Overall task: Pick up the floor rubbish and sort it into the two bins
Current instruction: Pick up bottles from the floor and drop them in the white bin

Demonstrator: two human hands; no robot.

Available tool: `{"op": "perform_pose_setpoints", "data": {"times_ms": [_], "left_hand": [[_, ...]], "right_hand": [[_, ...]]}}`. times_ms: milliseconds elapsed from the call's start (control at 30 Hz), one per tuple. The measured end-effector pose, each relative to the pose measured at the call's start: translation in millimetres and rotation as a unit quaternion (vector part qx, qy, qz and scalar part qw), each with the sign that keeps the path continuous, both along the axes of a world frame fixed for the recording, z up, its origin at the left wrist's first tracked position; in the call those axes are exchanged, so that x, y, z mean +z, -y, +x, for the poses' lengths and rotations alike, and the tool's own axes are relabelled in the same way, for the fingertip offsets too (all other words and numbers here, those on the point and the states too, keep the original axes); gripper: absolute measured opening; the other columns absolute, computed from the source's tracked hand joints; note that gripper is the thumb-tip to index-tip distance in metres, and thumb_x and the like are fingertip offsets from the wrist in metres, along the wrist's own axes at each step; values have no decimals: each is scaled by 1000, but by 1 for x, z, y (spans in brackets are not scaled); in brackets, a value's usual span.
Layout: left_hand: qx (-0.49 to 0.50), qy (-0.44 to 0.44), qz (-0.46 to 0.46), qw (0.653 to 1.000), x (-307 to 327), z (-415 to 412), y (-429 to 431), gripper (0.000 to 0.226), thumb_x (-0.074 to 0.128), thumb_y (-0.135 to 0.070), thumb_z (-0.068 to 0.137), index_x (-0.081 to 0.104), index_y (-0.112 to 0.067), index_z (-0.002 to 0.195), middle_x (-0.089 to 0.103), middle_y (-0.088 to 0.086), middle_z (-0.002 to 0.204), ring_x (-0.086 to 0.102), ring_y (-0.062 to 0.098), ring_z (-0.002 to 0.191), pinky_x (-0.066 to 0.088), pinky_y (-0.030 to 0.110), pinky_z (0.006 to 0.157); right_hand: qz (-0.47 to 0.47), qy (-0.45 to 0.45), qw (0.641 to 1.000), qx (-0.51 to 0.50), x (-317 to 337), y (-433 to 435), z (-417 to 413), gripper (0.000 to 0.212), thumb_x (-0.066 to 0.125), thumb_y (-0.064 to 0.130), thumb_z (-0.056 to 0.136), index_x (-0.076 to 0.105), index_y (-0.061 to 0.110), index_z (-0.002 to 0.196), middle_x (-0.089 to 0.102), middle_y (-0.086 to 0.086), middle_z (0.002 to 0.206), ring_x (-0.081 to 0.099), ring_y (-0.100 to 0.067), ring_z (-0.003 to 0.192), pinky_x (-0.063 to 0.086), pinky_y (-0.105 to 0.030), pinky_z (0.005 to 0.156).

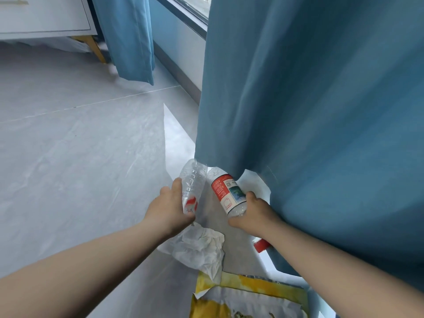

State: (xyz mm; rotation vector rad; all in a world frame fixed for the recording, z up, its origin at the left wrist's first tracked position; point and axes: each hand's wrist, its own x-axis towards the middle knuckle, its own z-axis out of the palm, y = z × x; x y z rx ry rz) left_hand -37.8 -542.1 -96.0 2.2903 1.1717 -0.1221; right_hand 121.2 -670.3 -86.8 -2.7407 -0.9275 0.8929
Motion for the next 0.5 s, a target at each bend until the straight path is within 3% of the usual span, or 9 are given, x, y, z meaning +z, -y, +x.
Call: {"op": "perform_pose_setpoints", "data": {"times_ms": [67, 200, 333, 433, 500], "left_hand": [[9, 7, 19, 1000, 8, -2, -4, 69, 55, -37, 82, 22, -16, 139, 53, 12, 111, 57, 33, 96, 45, 35, 72], [54, 38, 32, 997, 34, -11, -10, 44, 57, -44, 81, 38, -11, 103, 55, 6, 83, 56, 29, 79, 34, 33, 57], [86, 60, 5, 994, 66, -28, -9, 41, 59, -46, 78, 48, -11, 98, 55, 5, 92, 56, 25, 81, 36, 31, 59], [76, 72, -12, 994, 91, -38, -15, 39, 61, -46, 75, 50, -12, 93, 55, 3, 89, 54, 20, 74, 35, 29, 54], [81, 78, -22, 993, 106, -42, -19, 43, 58, -51, 69, 51, -14, 89, 55, 1, 86, 55, 19, 71, 37, 29, 54]], "right_hand": [[18, 17, 1000, -19, 10, -2, -3, 62, 68, 46, 73, 38, 17, 119, 52, -6, 116, 58, -25, 95, 49, -30, 73], [33, 53, 998, -22, 36, -3, -10, 63, 64, 51, 75, 40, 17, 122, 54, -7, 116, 55, -28, 94, 46, -29, 72], [58, 24, 997, -34, 70, 0, -22, 63, 64, 51, 71, 42, 23, 123, 58, -2, 111, 62, -26, 89, 54, -30, 66], [74, 11, 997, -26, 101, -1, -26, 53, 64, 49, 72, 45, 24, 114, 57, 1, 104, 63, -24, 82, 44, -23, 51], [82, 42, 995, -30, 117, -3, -27, 49, 64, 49, 72, 46, 19, 107, 58, -2, 101, 63, -27, 84, 48, -28, 56]]}}
